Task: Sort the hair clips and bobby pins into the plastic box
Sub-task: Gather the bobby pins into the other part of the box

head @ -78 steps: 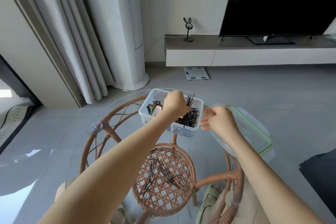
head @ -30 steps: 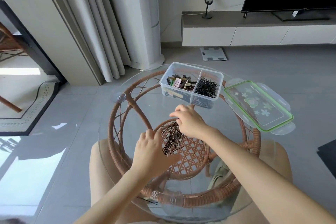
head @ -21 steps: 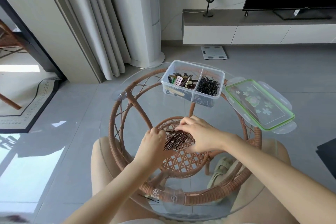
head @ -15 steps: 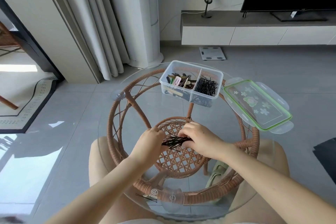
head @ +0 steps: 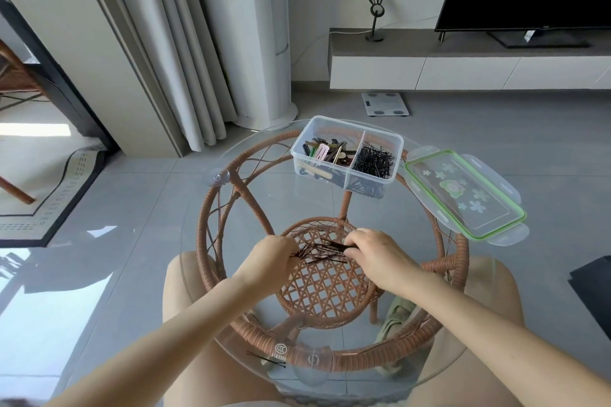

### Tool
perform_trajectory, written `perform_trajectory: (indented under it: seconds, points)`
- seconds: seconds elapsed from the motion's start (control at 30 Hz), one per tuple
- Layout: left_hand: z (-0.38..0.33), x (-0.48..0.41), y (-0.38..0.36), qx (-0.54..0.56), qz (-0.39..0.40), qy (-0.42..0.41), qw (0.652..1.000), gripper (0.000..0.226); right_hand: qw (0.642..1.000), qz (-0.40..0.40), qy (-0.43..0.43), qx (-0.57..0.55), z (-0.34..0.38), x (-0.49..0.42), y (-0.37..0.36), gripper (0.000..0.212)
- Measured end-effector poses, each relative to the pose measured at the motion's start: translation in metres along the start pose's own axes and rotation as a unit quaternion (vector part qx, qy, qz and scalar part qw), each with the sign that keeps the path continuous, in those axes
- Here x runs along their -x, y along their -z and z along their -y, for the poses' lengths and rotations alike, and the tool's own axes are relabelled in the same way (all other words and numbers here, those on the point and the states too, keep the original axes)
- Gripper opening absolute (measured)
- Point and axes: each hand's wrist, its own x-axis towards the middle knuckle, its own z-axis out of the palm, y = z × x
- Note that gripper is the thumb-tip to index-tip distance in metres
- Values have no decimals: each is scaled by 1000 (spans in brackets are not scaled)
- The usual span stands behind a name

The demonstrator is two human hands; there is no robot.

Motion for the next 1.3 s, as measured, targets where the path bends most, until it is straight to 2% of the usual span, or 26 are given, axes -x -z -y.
perform_trajectory:
  seconds: [0.13, 0.37, 0.47, 0.53, 0.63, 0.77, 0.87, 0.97, 1.07, 1.2, 1.3]
  points:
    - [-2, -3, 8, 39, -20, 35, 998, 24, 996, -24, -50, -71, -3, 0, 13, 19]
    - [-13, -10, 40, 105, -70, 49, 991, 22, 982, -96, -74, -143, 1, -12, 52, 16]
    - [-22, -16, 55, 135, -73, 53, 987, 20, 963, -155, -118, -184, -2, -29, 69, 18]
    - [-30, -20, 65, 154, -77, 53, 984, 20, 941, -203, -170, -208, -9, -46, 77, 27]
    - [-43, -31, 74, 163, -84, 42, 982, 21, 927, -240, -236, -164, -19, -75, 85, 48]
    - [-59, -55, 80, 159, -81, 24, 984, 26, 924, -210, -311, -73, -27, -107, 87, 46]
    - [-74, -84, 85, 149, -74, 21, 986, 26, 938, -172, -297, -53, -32, -117, 90, 40]
    - [-92, -118, 90, 126, -81, 26, 988, 22, 946, -120, -292, -73, -37, -119, 96, 41]
    - [-106, -153, 90, 125, -71, 39, 989, 32, 940, -99, -303, -121, -44, -116, 101, 44]
    - [-124, -183, 83, 96, -71, 53, 991, 37, 917, -119, -275, -262, -50, -105, 104, 16]
    - [-132, -188, 75, 61, -42, 45, 996, 26, 914, -139, -276, -264, -53, -96, 103, 25]
